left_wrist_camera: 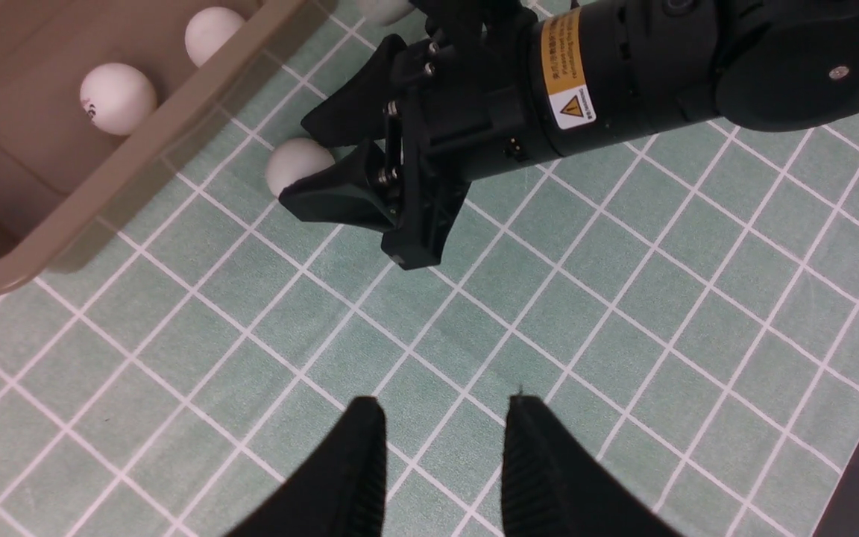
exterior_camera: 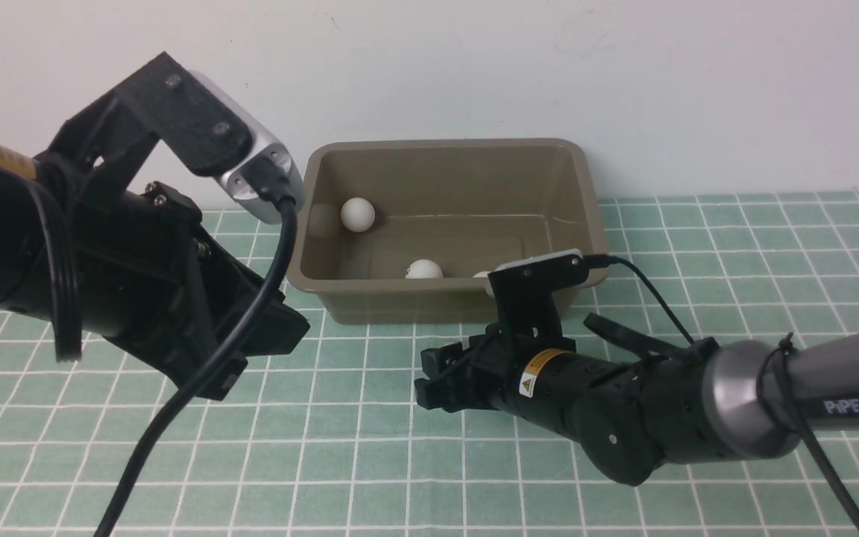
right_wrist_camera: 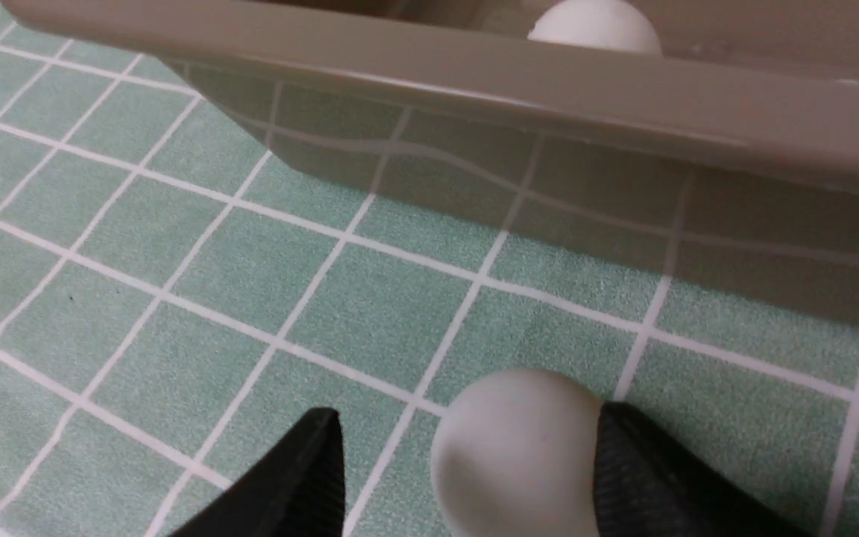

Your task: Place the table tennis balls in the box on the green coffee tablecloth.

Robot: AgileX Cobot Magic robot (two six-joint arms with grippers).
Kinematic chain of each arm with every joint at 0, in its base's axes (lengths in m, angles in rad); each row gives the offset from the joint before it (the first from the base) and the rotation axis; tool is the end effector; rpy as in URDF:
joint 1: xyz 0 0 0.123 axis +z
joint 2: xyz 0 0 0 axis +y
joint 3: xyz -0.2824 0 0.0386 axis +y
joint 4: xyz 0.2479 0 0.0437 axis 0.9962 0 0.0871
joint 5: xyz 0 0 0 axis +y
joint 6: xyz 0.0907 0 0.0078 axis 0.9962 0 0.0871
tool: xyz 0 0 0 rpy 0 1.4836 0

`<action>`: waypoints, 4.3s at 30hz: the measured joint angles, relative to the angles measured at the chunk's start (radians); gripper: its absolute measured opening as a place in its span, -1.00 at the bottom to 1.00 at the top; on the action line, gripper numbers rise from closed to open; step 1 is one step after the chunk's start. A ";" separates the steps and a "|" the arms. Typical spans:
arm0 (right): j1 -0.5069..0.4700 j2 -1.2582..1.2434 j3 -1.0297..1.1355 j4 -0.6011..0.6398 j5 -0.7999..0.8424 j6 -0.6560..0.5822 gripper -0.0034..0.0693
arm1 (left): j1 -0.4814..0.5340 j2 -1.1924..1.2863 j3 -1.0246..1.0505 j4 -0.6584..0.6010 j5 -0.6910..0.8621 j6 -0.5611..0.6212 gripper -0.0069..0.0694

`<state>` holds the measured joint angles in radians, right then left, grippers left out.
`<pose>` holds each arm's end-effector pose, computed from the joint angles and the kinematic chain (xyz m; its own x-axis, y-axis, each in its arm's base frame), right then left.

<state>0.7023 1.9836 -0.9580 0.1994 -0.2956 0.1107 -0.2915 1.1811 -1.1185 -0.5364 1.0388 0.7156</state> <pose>0.2988 0.2460 0.1219 -0.6213 -0.1372 -0.7714 -0.4453 0.8719 0.2036 0.2052 -0.1035 0.3607 -0.5013 0.5349 -0.6801 0.7790 0.6211 -0.0857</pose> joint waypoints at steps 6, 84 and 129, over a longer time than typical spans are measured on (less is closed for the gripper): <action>0.000 0.000 0.000 -0.040 -0.039 0.035 0.22 | 0.000 0.000 0.000 0.000 0.000 0.001 -0.28; -0.296 -0.067 -0.214 -0.521 0.014 0.129 0.08 | 0.000 0.000 0.000 -0.001 0.002 0.009 -0.28; -0.164 -0.720 -0.261 -0.564 0.678 0.004 0.45 | 0.000 0.000 0.000 -0.002 0.001 0.013 -0.28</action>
<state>0.5381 1.2636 -1.2189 -0.3651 0.3822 0.1144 -0.2915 1.1811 -1.1185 -0.5383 1.0400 0.7285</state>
